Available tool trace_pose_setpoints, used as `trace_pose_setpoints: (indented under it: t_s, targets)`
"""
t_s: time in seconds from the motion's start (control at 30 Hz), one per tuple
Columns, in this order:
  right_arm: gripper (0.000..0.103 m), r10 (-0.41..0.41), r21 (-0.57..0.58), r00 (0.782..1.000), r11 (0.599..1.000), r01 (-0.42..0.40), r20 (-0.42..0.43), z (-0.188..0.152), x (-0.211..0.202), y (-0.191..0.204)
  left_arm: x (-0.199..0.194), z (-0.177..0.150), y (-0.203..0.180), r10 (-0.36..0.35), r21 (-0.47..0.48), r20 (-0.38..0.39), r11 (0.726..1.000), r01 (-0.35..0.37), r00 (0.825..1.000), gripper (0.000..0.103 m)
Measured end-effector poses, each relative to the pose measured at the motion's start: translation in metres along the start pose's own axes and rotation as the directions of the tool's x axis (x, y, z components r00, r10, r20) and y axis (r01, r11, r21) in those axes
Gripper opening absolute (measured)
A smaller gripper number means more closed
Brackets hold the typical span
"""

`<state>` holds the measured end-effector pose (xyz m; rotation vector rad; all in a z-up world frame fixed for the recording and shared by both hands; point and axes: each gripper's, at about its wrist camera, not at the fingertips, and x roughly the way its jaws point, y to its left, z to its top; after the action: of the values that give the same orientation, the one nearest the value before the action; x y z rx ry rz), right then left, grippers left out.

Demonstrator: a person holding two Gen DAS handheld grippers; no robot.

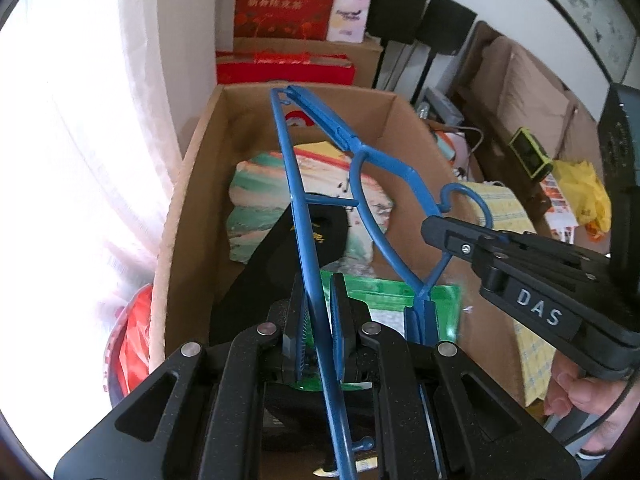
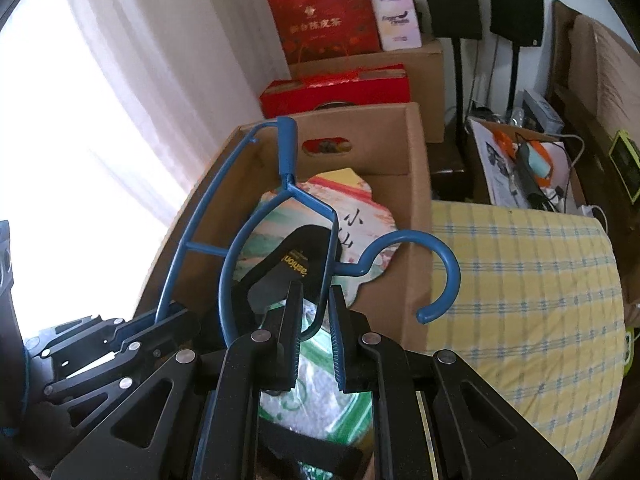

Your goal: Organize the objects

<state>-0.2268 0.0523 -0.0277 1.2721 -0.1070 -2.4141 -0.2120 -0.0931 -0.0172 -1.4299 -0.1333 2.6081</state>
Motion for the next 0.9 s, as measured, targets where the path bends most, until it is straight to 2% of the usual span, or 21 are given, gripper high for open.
trace_pose_setpoints:
  t_s: [0.23, 0.3, 0.37, 0.5, 0.6, 0.67, 0.77, 0.9]
  targets:
    - [0.014, 0.016, -0.013, 1.0, 1.0, -0.016, -0.009, 0.001, 0.01, 0.005, 0.015, -0.002, 0.015, 0.044, -0.018, -0.016, 0.999, -0.045, 0.999, 0.01]
    - [0.015, 0.013, -0.019, 1.0, 1.0, -0.013, -0.008, 0.0, 0.008, 0.006, 0.016, -0.003, 0.019, 0.055, -0.028, -0.018, 0.998, -0.055, 0.998, 0.012]
    - [0.015, 0.007, -0.021, 1.0, 1.0, -0.007, 0.001, 0.0, 0.003, 0.005, 0.015, -0.004, 0.022, 0.055, -0.039, -0.017, 0.998, -0.055, 0.998, 0.022]
    - [0.017, 0.011, -0.014, 1.0, 1.0, -0.011, 0.017, -0.001, -0.008, -0.001, 0.008, -0.005, 0.021, 0.065, -0.033, -0.006, 0.997, -0.065, 0.998, 0.025]
    - [0.027, -0.009, -0.023, 0.999, 1.0, 0.009, 0.03, -0.003, -0.017, -0.003, -0.002, -0.007, 0.016, 0.066, -0.023, 0.013, 0.998, -0.066, 0.998, 0.036]
    - [0.032, -0.023, -0.029, 0.999, 0.999, 0.025, 0.041, -0.005, -0.022, -0.005, -0.008, -0.008, 0.014, 0.058, -0.025, 0.026, 0.998, -0.058, 0.998, 0.05]
    - [0.043, -0.044, -0.04, 0.998, 0.998, 0.046, 0.048, -0.008, -0.029, -0.008, -0.017, -0.007, 0.01, 0.054, -0.027, 0.053, 0.998, -0.052, 0.997, 0.066]
    - [0.056, -0.07, -0.046, 0.995, 0.996, 0.073, 0.066, -0.014, -0.04, -0.013, -0.024, -0.007, 0.004, 0.061, -0.016, 0.072, 0.998, -0.06, 0.996, 0.076]
